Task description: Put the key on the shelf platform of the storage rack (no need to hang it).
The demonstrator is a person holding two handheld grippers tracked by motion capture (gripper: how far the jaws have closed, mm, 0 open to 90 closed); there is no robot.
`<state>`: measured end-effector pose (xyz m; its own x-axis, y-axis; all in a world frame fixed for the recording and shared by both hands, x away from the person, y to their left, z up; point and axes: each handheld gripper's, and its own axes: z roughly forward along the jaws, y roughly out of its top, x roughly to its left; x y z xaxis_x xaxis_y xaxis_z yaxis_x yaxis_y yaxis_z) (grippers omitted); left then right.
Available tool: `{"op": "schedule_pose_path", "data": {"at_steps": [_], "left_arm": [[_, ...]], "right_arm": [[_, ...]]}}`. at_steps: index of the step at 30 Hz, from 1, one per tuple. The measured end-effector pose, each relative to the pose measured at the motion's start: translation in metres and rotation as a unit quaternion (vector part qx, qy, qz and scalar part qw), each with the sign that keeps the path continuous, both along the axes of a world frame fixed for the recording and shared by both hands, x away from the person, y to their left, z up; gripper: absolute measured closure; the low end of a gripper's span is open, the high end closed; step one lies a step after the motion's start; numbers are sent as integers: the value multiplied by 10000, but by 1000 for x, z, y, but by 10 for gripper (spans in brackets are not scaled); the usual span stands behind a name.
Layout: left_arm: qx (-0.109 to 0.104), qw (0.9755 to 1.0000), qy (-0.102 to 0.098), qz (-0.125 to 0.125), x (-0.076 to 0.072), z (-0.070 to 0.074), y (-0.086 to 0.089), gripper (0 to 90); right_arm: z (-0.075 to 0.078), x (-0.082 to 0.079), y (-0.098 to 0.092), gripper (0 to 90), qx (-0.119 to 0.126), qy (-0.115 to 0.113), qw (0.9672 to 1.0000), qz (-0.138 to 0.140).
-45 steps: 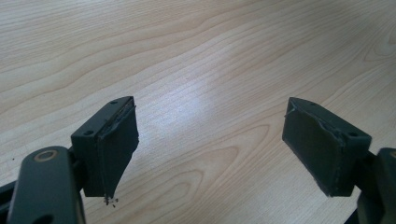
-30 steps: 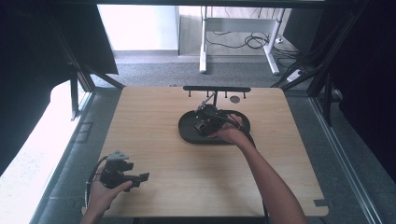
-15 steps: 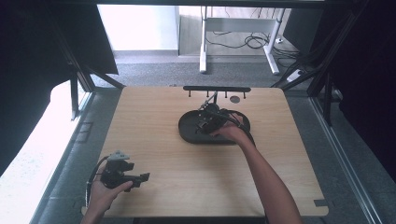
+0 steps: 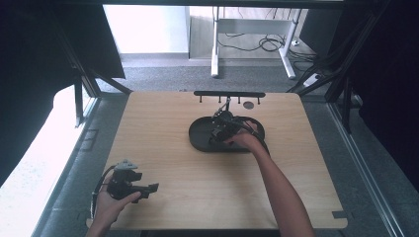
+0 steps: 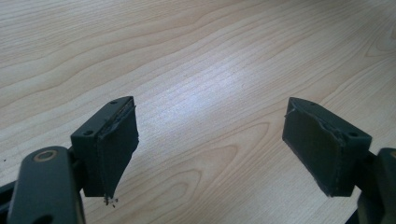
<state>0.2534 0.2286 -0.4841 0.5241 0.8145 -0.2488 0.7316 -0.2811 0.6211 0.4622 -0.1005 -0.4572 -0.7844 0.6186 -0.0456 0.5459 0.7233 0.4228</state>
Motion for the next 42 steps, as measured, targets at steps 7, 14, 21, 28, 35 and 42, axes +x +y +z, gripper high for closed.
{"op": "schedule_pose_path", "data": {"at_steps": [7,14,21,28,35,42], "left_arm": [[13,10000,2,-22,0,0,-1,185],[25,10000,16,-49,0,-1,-2,185],[25,10000,23,-45,0,-1,-2,183],[32,10000,31,-55,0,-1,-2,183],[28,10000,30,-56,0,-1,-3,183],[43,10000,60,-46,0,-2,-3,183]], "right_arm": [[-6,3,-7,490,-45,24,9999,-100],[-14,7,-17,490,-97,24,9998,-175],[-22,10,-25,490,-128,89,9995,-269],[-28,13,-29,490,-205,73,9994,-280],[-35,15,-31,489,-249,91,9992,-312],[-48,16,-37,487,-343,117,9987,-359]]}}
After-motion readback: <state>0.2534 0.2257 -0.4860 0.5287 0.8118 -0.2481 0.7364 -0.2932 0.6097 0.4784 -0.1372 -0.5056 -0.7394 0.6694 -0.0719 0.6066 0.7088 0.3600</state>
